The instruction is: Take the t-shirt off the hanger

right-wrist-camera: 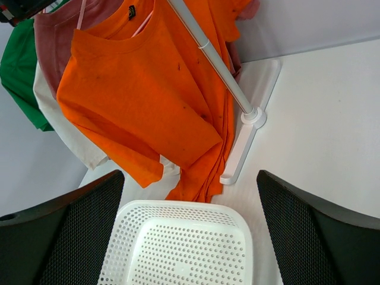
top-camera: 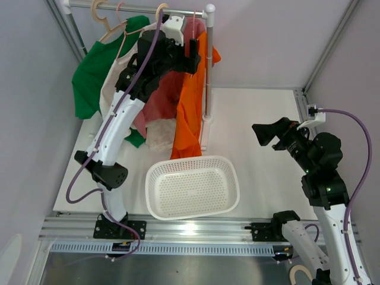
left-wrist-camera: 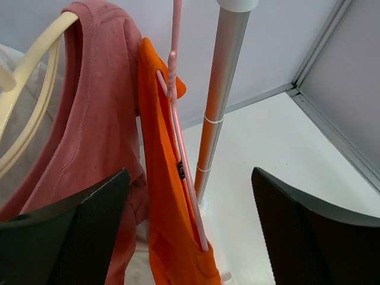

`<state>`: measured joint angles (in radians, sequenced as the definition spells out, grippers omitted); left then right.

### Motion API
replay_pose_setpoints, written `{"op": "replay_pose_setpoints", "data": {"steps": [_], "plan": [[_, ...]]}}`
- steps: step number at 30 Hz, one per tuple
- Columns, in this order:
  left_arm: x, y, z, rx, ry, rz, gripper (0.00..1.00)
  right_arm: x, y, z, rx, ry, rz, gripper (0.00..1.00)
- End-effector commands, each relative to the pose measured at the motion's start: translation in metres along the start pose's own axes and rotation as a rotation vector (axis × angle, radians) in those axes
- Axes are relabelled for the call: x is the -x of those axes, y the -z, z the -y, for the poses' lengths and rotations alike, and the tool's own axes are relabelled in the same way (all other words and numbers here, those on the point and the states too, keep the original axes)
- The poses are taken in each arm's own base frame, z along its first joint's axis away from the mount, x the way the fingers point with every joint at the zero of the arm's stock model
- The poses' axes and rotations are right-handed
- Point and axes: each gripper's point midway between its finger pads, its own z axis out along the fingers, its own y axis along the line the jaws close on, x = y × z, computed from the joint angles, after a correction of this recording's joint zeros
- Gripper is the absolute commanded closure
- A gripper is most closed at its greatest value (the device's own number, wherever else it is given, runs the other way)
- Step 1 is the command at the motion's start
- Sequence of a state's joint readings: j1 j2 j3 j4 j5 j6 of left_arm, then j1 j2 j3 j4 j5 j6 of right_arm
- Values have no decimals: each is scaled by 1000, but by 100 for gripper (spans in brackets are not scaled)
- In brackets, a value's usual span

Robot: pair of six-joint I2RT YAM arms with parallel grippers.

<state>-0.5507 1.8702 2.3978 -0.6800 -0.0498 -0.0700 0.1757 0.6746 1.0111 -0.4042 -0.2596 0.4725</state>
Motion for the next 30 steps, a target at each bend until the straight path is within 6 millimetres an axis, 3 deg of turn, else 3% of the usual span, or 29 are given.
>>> {"op": "replay_pose_setpoints", "data": {"steps": [1,4,9,14,16,21,24,30], "plan": [[15,-7,0,13,-23,64,13,-1,0,-1,11,13,3,1],[10,-16,-2,24,-29,60,14,-2,0,-1,9,10,-1,1],[5,-26,-3,29,-41,57,24,-3,1,0,4,11,-2,1],[9,-27,-7,56,-42,74,43,-3,2,1,-2,13,-2,1],[15,-25,-7,55,-45,93,58,-4,2,2,-6,12,-2,1],[30,-19,-12,80,-51,140,76,-6,2,3,-7,7,-8,1],[36,-17,-14,93,-51,157,99,-6,2,3,-8,5,-9,1],[53,-7,-10,70,-48,208,99,-8,2,3,-5,5,-12,1]]}}
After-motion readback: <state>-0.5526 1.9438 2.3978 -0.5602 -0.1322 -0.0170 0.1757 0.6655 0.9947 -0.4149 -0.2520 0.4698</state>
